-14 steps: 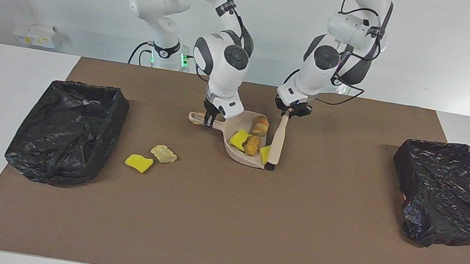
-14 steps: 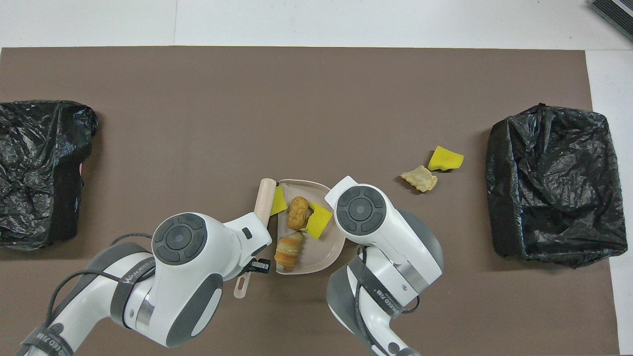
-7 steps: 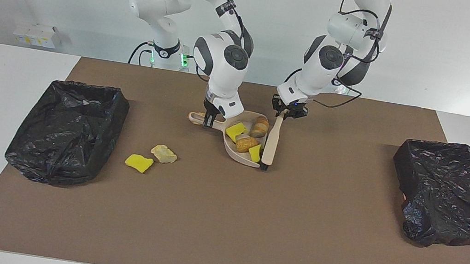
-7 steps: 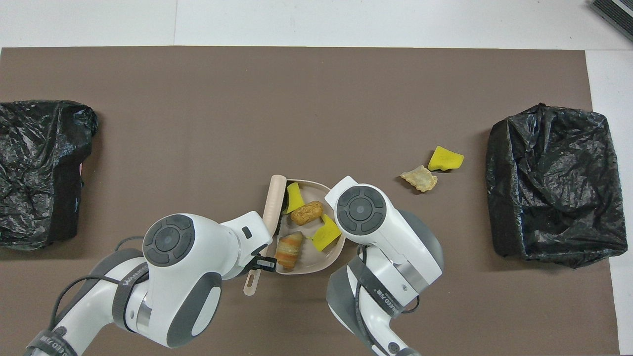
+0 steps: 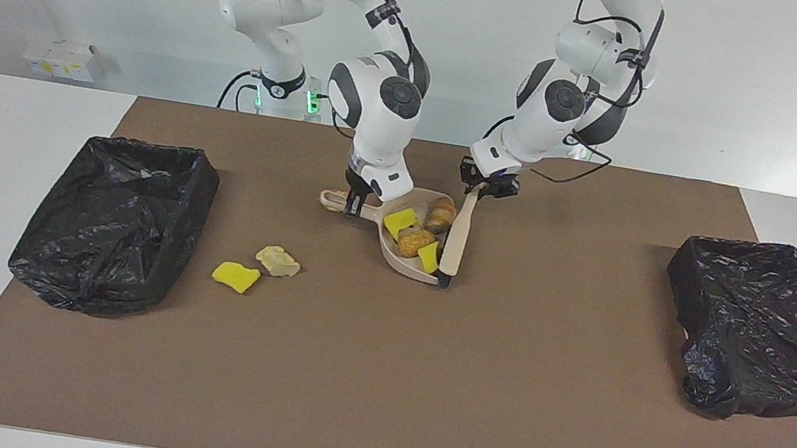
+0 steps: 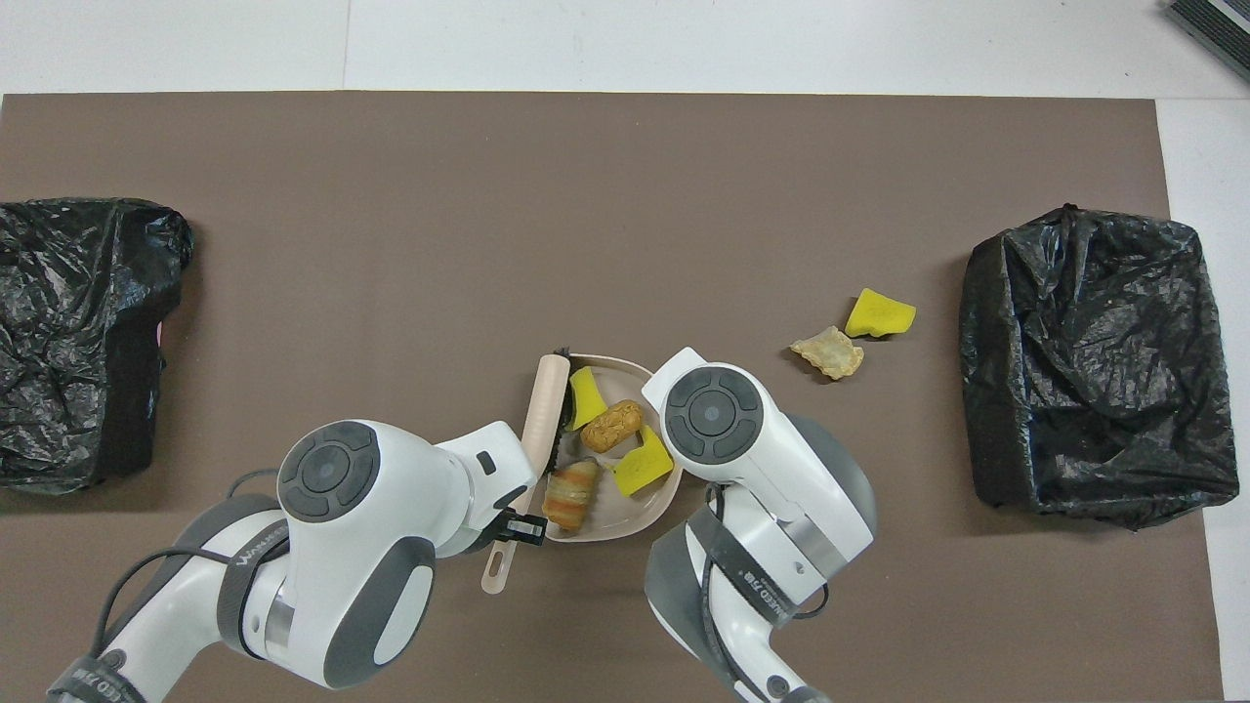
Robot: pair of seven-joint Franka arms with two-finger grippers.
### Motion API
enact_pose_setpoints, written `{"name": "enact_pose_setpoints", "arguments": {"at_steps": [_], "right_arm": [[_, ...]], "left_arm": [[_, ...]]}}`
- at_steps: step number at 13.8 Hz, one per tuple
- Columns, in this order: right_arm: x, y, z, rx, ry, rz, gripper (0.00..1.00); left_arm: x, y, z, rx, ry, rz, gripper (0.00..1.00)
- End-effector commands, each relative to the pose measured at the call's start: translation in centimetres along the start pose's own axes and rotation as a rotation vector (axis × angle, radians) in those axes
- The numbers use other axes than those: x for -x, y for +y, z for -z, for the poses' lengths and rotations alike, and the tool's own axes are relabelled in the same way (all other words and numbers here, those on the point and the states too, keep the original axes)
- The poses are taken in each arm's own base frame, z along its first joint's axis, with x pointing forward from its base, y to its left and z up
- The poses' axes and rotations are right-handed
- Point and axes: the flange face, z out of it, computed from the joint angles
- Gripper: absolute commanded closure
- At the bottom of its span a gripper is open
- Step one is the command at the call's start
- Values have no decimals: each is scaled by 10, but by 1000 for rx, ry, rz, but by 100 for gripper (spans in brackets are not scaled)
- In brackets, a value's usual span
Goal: Sweep and dump trash in bin
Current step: 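Sweep the yellow sponge piece into the dustpan with the brush, then lift the loaded dustpan toward the trash bag with the right gripper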
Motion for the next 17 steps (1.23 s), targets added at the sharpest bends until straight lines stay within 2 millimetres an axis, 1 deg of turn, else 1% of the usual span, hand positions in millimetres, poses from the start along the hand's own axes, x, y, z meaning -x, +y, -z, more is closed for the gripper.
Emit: {"name": "enact_pose_setpoints", "arguments": {"at_steps": [1, 4, 6, 8, 10, 12, 13, 14, 15, 17], "right_arm": [[4, 5, -4, 14, -1, -23, 100], [4, 5, -3, 16, 1, -23, 100], [6, 6, -4, 14, 0, -27, 100], [7, 7, -4, 12, -1, -28, 100], [10, 11, 2, 17, 3, -21, 100], [16, 17, 14, 28, 12, -22, 100], [21, 20, 23, 23, 10, -32, 100], [25, 23, 36, 17, 5, -39, 100], [35, 28, 48, 10, 0, -41, 100], [64, 40, 66, 21, 24, 1, 100]], "left_arm": [[9, 4, 15, 23, -8, 31, 100], [9, 5, 17, -5, -15, 113, 100], [10, 5, 23, -90, 15, 112, 100], [18, 5, 22, -135, -19, 172, 100], [23, 3, 24, -174, -25, 182, 100], [34, 8, 28, -204, -27, 174, 100], [36, 7, 32, -203, -24, 173, 100], [38, 7, 33, -202, -21, 174, 100], [39, 7, 33, -203, -20, 173, 100], [45, 13, 31, -209, -18, 173, 100]]}}
